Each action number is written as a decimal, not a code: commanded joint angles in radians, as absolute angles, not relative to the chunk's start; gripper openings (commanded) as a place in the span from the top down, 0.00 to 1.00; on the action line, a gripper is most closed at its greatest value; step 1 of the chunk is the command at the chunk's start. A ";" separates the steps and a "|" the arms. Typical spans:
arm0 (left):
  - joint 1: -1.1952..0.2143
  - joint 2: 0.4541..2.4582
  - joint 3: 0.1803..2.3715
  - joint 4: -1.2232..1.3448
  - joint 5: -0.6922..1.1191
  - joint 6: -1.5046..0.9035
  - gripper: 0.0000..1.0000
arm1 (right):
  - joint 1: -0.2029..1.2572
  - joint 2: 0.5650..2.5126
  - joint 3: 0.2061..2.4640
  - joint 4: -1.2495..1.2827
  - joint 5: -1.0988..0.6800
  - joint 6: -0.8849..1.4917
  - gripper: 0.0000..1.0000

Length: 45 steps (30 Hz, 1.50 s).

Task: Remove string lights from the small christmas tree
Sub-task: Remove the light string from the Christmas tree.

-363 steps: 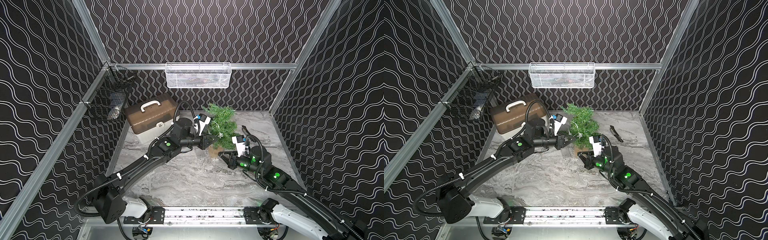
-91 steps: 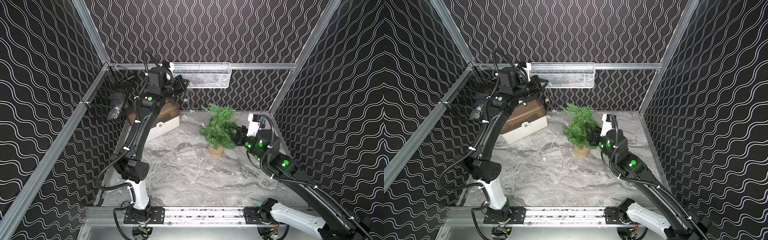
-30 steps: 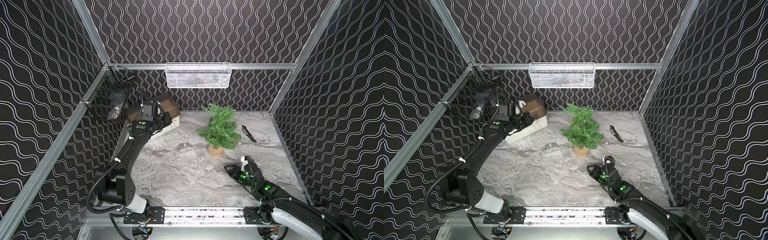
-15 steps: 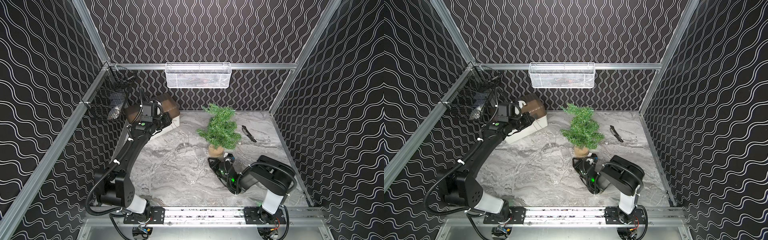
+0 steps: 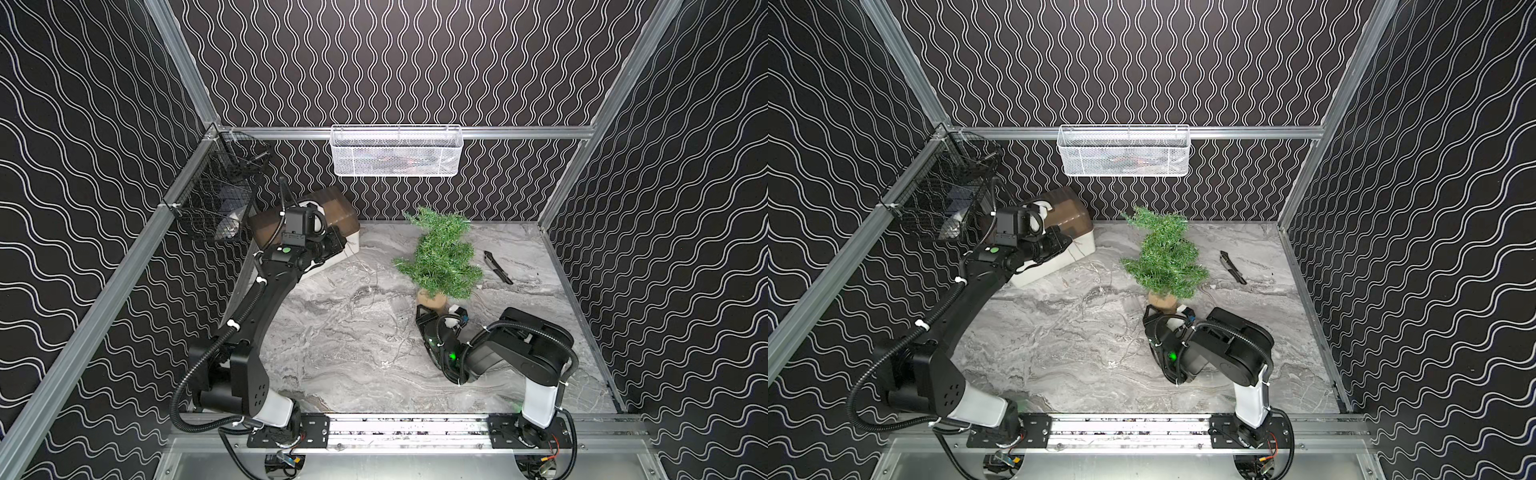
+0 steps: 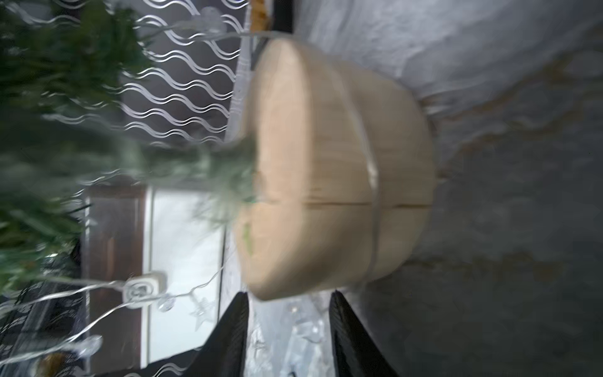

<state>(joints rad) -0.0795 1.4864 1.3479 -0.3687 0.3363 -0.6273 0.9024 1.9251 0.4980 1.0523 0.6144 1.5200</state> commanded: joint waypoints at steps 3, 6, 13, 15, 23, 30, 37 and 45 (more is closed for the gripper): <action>-0.080 1.462 1.327 -0.353 0.343 -0.629 1.00 | 0.907 1.963 0.515 0.980 0.669 1.676 0.65; -0.079 1.460 1.314 -0.348 0.348 -0.631 1.00 | 0.908 1.960 0.518 0.952 0.679 1.684 0.70; -0.078 1.468 1.323 -0.361 0.340 -0.619 1.00 | 0.908 1.924 0.475 0.942 0.699 1.694 0.96; -0.078 1.470 1.328 -0.372 0.331 -0.610 1.00 | 0.908 1.889 0.440 0.920 0.709 1.706 0.97; -0.068 1.473 1.322 -0.368 0.328 -0.618 1.00 | 0.892 1.720 0.340 0.717 0.720 1.727 0.93; -0.069 1.462 1.272 -0.314 0.352 -0.644 1.00 | 0.682 1.704 0.207 1.059 0.359 1.438 0.62; -0.069 1.453 1.236 -0.303 0.357 -0.641 1.00 | 0.598 1.753 0.206 1.210 0.120 1.218 0.62; -0.069 1.449 1.248 -0.336 0.338 -0.609 1.00 | 0.390 1.773 0.201 1.255 -0.078 1.190 0.61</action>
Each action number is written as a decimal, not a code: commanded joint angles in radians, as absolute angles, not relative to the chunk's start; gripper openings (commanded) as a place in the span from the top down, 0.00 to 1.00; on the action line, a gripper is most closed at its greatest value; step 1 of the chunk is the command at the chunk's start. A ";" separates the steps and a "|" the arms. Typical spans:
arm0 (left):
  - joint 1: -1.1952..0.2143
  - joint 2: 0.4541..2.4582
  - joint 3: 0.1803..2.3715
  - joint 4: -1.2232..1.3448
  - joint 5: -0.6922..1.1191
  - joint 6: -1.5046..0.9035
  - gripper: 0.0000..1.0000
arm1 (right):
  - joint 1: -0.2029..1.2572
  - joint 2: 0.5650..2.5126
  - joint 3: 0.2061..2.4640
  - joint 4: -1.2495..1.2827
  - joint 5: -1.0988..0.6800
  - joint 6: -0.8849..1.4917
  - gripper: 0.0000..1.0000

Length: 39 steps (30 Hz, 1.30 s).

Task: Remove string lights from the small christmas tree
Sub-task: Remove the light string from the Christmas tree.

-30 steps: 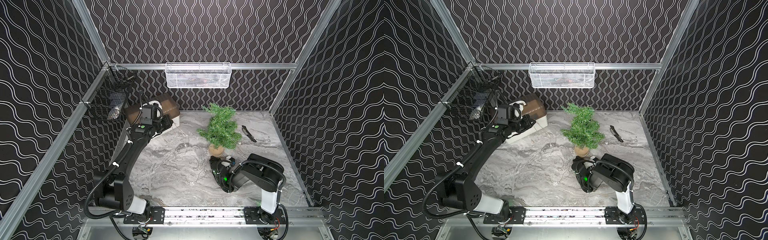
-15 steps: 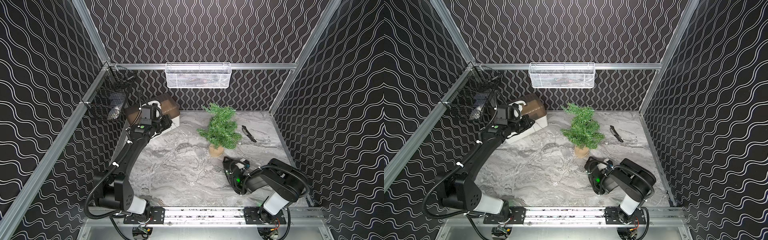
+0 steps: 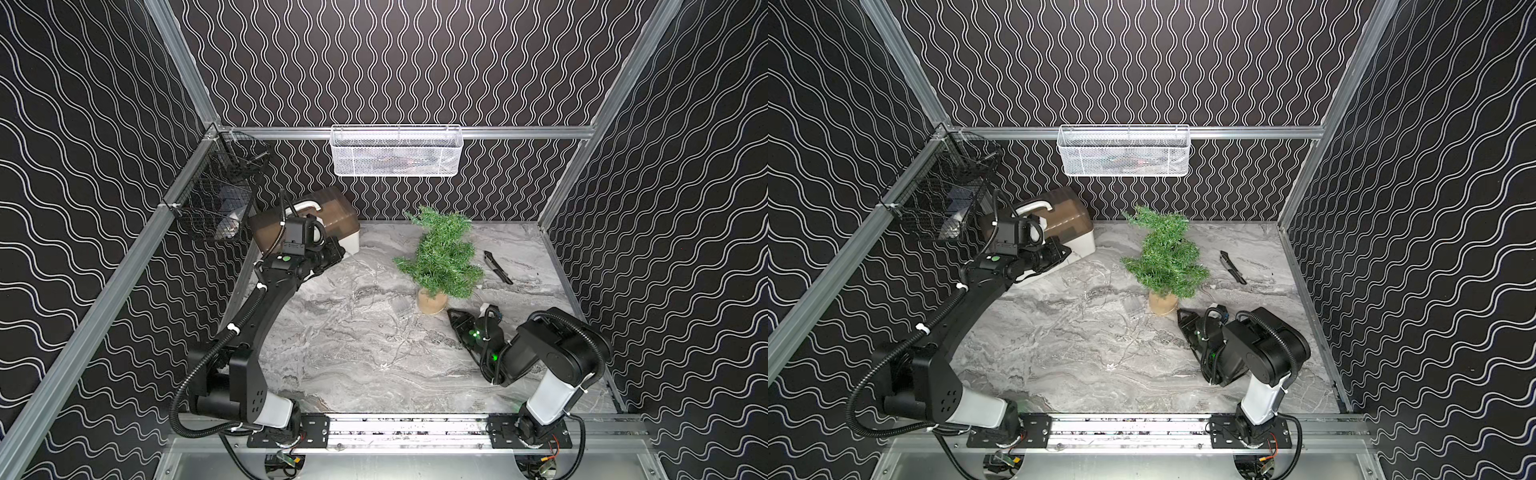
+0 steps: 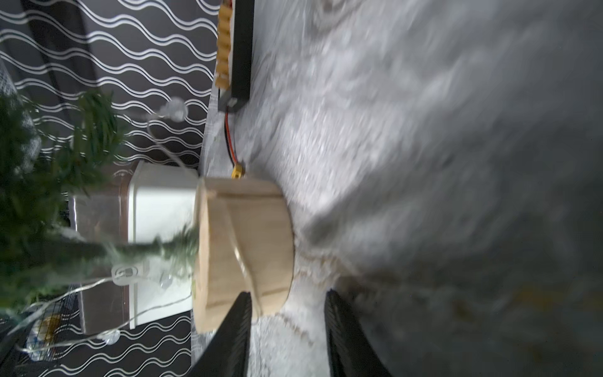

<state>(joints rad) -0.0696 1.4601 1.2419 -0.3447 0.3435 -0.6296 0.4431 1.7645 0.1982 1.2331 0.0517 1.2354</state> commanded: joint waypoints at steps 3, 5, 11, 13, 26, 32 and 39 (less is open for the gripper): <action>-0.069 1.452 1.244 -0.333 0.337 -0.609 1.00 | 0.316 1.783 0.231 1.242 -0.197 1.151 0.61; -0.069 1.453 1.246 -0.333 0.336 -0.609 1.00 | 0.269 1.795 0.257 1.242 -0.277 1.136 0.61; -0.069 1.461 1.257 -0.341 0.330 -0.602 1.00 | 0.143 1.864 0.366 1.242 -0.514 1.112 0.60; -0.069 1.466 1.262 -0.342 0.328 -0.601 1.00 | 0.137 1.891 0.416 1.232 -0.564 1.091 0.60; -0.069 1.478 1.263 -0.330 0.340 -0.615 1.00 | 0.138 1.927 0.665 0.963 -0.649 0.916 0.60; -0.071 1.477 1.261 -0.322 0.346 -0.622 1.00 | 0.141 1.943 0.727 0.885 -0.661 0.872 0.60; -0.072 1.473 1.253 -0.319 0.348 -0.626 1.00 | 0.146 1.971 0.757 0.880 -0.670 0.870 0.62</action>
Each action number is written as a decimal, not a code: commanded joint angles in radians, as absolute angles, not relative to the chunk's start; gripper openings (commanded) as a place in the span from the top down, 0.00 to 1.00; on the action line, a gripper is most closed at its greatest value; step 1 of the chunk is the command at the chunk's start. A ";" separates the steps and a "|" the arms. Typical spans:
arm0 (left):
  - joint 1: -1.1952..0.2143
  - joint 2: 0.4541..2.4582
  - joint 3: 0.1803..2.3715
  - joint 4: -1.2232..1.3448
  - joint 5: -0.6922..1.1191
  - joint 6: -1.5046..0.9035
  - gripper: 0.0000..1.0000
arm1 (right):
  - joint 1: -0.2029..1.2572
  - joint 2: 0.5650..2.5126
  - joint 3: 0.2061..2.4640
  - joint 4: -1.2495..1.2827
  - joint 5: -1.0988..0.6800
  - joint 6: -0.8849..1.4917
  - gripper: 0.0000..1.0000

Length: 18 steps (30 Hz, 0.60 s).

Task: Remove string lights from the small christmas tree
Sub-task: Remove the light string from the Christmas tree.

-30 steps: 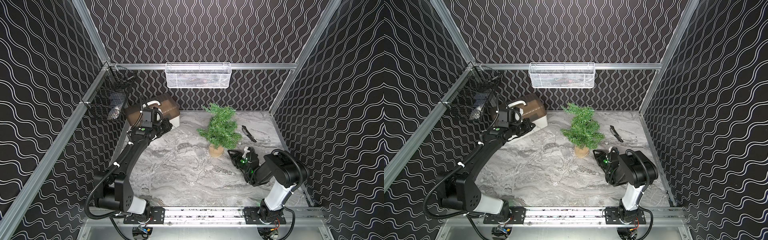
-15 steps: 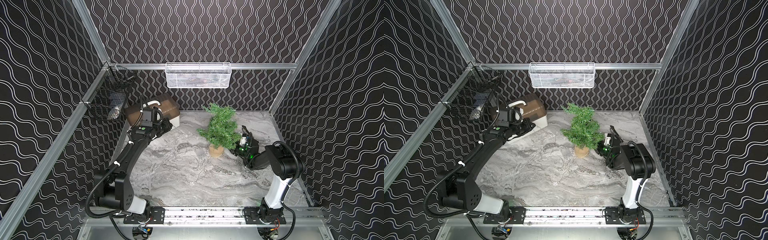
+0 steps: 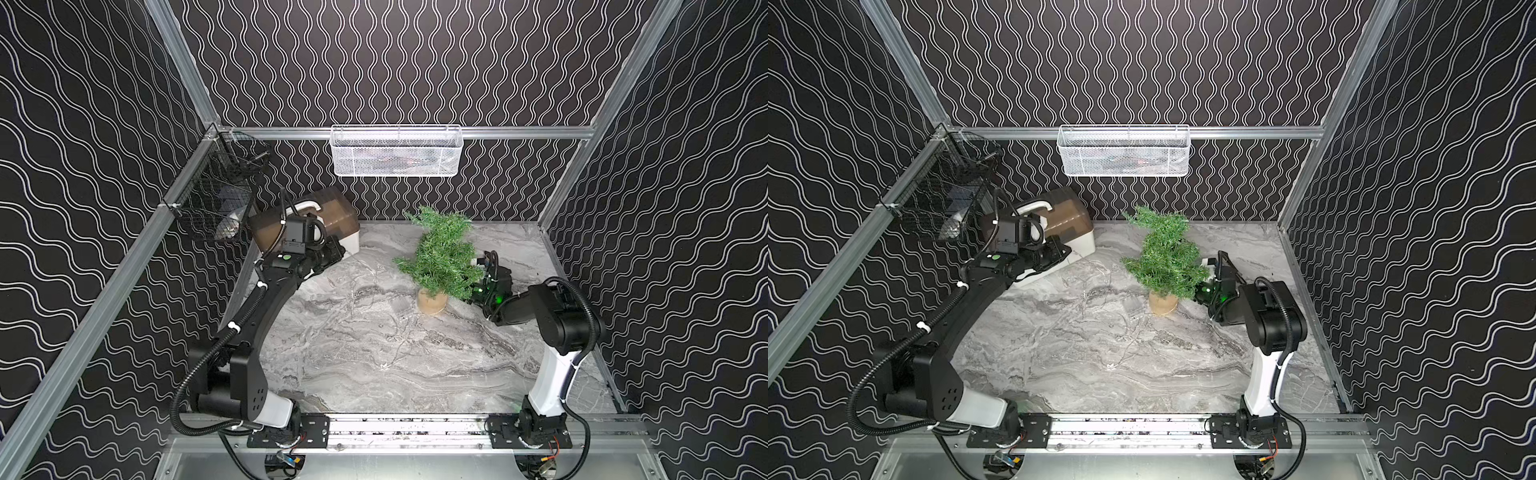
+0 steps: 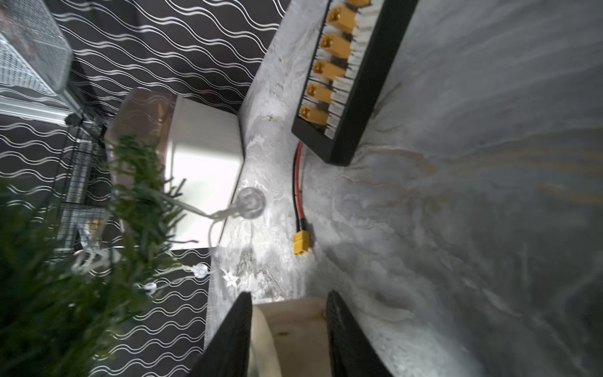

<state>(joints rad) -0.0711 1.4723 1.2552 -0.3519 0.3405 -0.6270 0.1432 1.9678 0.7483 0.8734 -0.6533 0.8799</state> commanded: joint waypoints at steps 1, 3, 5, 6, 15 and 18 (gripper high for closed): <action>-0.072 1.472 1.253 -0.319 0.348 -0.625 1.00 | 0.149 1.968 0.757 0.879 -0.669 0.869 0.62; -0.072 1.471 1.253 -0.321 0.347 -0.624 1.00 | 0.153 1.962 0.758 0.873 -0.667 0.864 0.63; -0.072 1.471 1.252 -0.318 0.346 -0.624 1.00 | 0.156 1.959 0.754 0.883 -0.667 0.872 0.63; -0.072 1.471 1.252 -0.318 0.348 -0.627 1.00 | 0.156 1.957 0.751 0.891 -0.667 0.876 0.63; -0.073 1.476 1.256 -0.320 0.350 -0.627 1.00 | 0.168 1.913 0.725 0.854 -0.620 0.849 0.64; -0.075 1.474 1.256 -0.321 0.348 -0.626 1.00 | 0.163 1.888 0.713 0.844 -0.615 0.839 0.64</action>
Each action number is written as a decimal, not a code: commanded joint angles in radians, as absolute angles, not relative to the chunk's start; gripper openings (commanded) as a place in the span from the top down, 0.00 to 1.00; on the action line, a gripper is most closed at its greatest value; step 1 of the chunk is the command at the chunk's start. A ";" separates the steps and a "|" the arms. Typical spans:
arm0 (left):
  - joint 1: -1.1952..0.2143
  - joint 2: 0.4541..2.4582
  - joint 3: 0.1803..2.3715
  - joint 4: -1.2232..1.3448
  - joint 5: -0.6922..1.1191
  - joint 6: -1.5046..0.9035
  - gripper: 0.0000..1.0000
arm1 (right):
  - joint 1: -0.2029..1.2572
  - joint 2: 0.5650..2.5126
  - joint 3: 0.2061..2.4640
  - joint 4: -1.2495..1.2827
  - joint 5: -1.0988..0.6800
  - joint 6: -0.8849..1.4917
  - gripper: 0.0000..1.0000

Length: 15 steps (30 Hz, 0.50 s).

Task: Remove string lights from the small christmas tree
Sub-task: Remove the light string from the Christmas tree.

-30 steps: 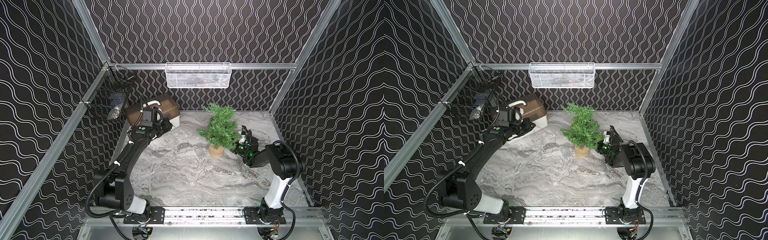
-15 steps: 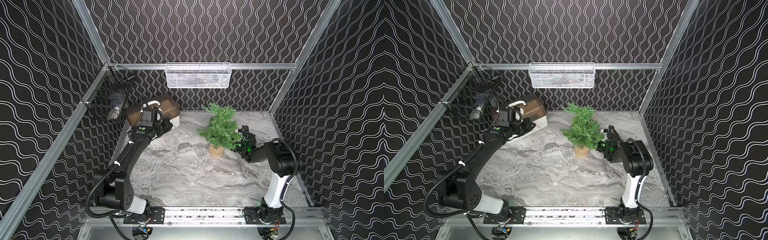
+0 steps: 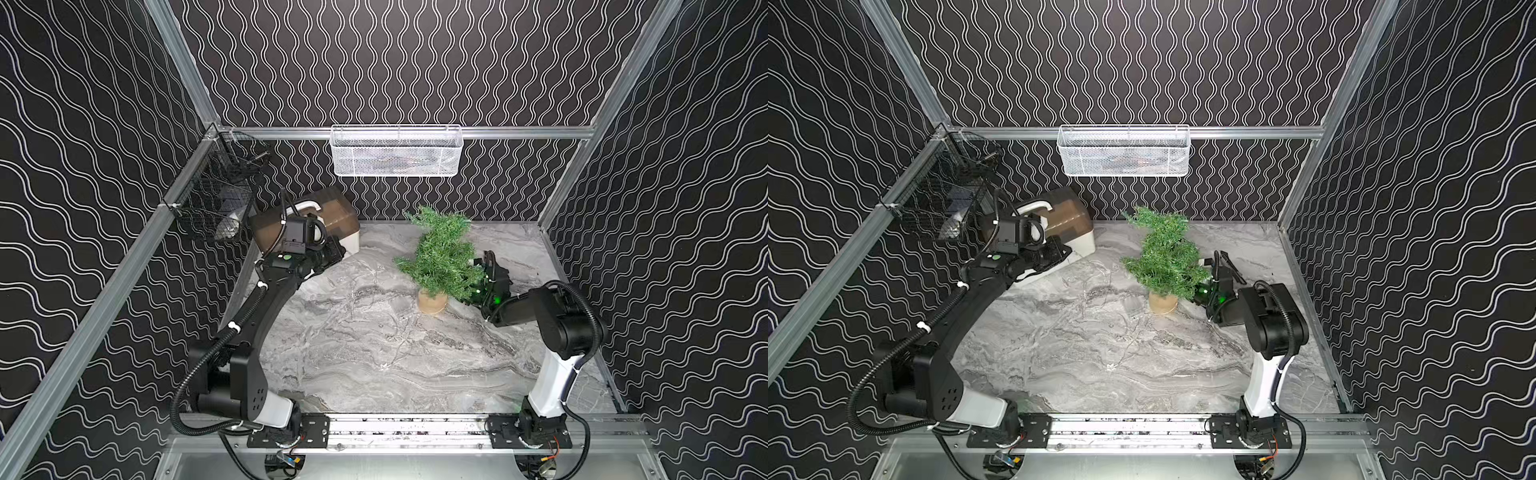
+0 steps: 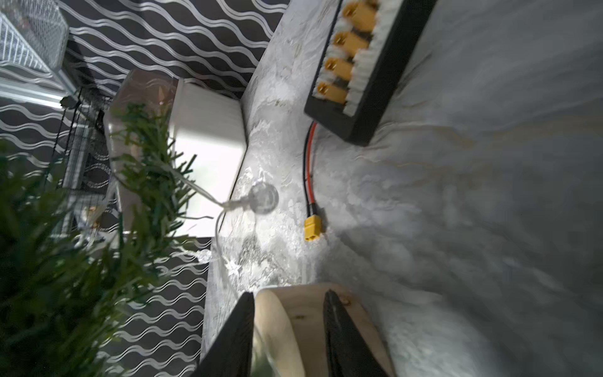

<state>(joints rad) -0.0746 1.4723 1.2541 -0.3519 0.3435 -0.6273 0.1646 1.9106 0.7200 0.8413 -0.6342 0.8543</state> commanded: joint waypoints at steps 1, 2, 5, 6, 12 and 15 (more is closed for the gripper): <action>-0.075 1.474 1.255 -0.321 0.350 -0.624 1.00 | 0.163 1.879 0.712 0.837 -0.618 0.835 0.63; -0.075 1.474 1.253 -0.319 0.350 -0.626 1.00 | 0.163 1.873 0.713 0.828 -0.621 0.829 0.63; -0.078 1.473 1.247 -0.312 0.351 -0.632 1.00 | 0.163 1.860 0.713 0.812 -0.624 0.816 0.63; -0.078 1.473 1.246 -0.311 0.351 -0.632 1.00 | 0.164 1.858 0.714 0.807 -0.625 0.811 0.63; -0.082 1.471 1.250 -0.316 0.347 -0.631 1.00 | 0.173 1.872 0.729 0.774 -0.634 0.787 0.62; -0.083 1.473 1.259 -0.322 0.347 -0.630 1.00 | 0.175 1.902 0.732 0.791 -0.633 0.788 0.62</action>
<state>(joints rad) -0.0814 1.4723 1.2488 -0.3504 0.3435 -0.6281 0.1749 1.8820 0.7254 0.7830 -0.6292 0.7998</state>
